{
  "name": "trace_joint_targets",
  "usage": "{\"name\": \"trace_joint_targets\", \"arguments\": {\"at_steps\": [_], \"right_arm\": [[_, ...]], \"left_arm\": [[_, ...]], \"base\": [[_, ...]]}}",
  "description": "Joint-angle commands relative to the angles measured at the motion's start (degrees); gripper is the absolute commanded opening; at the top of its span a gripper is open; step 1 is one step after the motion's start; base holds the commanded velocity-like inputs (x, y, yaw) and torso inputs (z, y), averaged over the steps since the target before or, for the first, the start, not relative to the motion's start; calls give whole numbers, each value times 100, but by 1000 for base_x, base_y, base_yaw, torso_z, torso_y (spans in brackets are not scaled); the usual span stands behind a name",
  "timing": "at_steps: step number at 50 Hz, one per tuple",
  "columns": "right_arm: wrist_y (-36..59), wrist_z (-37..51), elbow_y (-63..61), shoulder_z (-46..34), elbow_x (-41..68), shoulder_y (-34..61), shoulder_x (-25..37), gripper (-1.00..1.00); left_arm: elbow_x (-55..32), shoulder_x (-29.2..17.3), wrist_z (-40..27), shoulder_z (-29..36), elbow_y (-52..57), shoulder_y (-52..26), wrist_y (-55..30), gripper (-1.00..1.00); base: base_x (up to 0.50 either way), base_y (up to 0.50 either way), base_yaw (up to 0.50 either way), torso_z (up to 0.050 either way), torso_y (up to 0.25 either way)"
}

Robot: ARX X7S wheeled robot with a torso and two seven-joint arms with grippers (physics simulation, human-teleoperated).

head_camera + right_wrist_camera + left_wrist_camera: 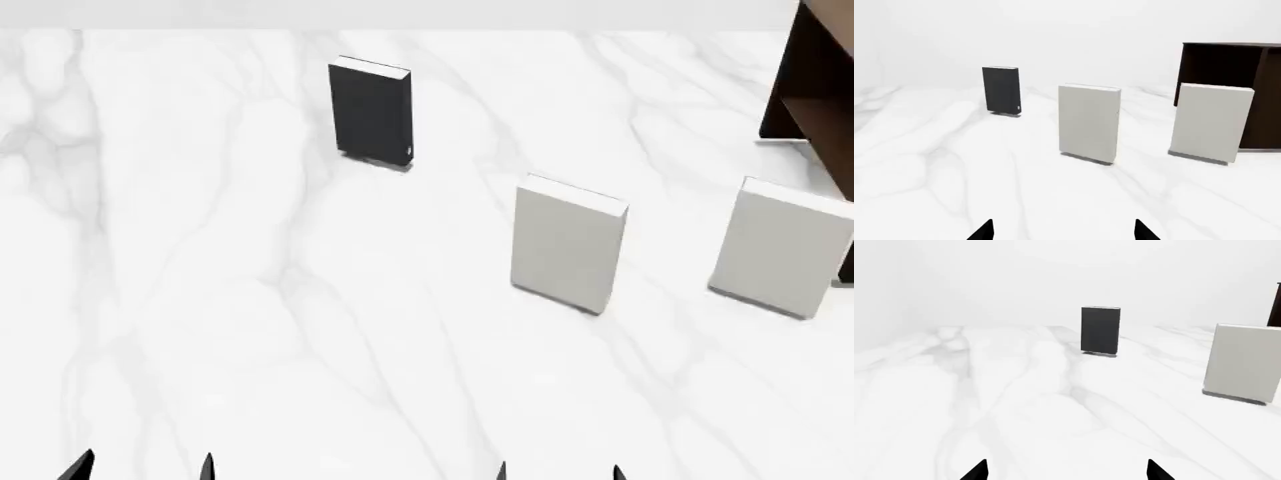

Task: Pick up the book on the left and place it on top of the shelf.

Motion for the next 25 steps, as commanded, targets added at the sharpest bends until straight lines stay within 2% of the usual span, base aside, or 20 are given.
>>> {"name": "trace_joint_targets", "arguments": {"at_steps": [1,21,25], "right_arm": [[-16,115,49,-111,76,35,93,100],[-92,315,166,-449,433,38,354,100],[-41,278,151,-470,580,32,383,100]], "left_arm": [[-142,-81,-154,37,-54,-53,-97,100],[-432,-354,-502,329,-50,-82,-140,100],[-472,-387,-539,354,-82,-94,-118,100]], "base": [[0,0,0,0,0],[0,0,0,0,0],[0,-500,0,0,0]]}}
